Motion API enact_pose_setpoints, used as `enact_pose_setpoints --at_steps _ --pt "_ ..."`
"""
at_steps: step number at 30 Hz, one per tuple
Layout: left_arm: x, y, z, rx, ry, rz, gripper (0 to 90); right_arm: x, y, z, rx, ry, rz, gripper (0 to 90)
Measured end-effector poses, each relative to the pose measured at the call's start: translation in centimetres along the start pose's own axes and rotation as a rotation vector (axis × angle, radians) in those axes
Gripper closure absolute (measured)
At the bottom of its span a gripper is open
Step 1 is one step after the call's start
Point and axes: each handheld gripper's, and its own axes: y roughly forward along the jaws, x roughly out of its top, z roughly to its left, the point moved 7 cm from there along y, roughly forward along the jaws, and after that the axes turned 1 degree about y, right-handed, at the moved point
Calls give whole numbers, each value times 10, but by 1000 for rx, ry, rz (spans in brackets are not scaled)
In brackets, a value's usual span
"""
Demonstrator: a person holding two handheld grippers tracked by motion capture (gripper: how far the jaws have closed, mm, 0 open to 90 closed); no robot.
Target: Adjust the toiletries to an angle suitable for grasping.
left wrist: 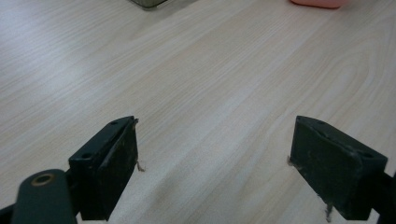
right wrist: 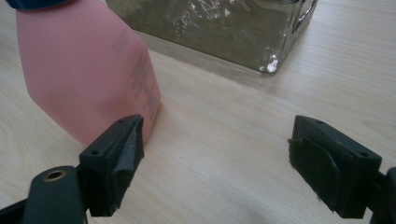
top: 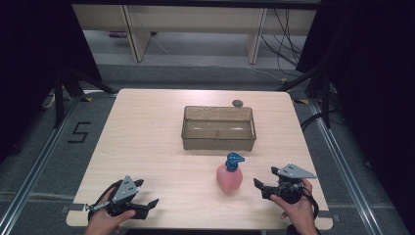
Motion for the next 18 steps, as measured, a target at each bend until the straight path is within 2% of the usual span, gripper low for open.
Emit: enact_pose_setpoints --at_steps 7,8,10,12,13,15,16,18 --pt "-1 0 1 -3 6 6 148 3 -1 5 26 4 -32 198" --pt "0 0 0 -5 -5 2 148 3 0 8 33 20 -37 199" --pt "0 0 1 2 8 2 148 5 0 11 52 38 -51 199" --pt "0 0 1 0 6 3 148 6 -1 12 54 32 -62 198" --pt "0 0 1 2 3 2 148 7 -1 10 54 5 -64 198" --pt "-1 0 2 1 14 12 148 8 -2 11 52 3 -66 199" --pt "0 1 0 -1 -8 -4 148 8 -2 12 55 2 -70 200" --pt "-1 1 0 5 -9 -1 148 9 -2 13 61 -3 -81 200"
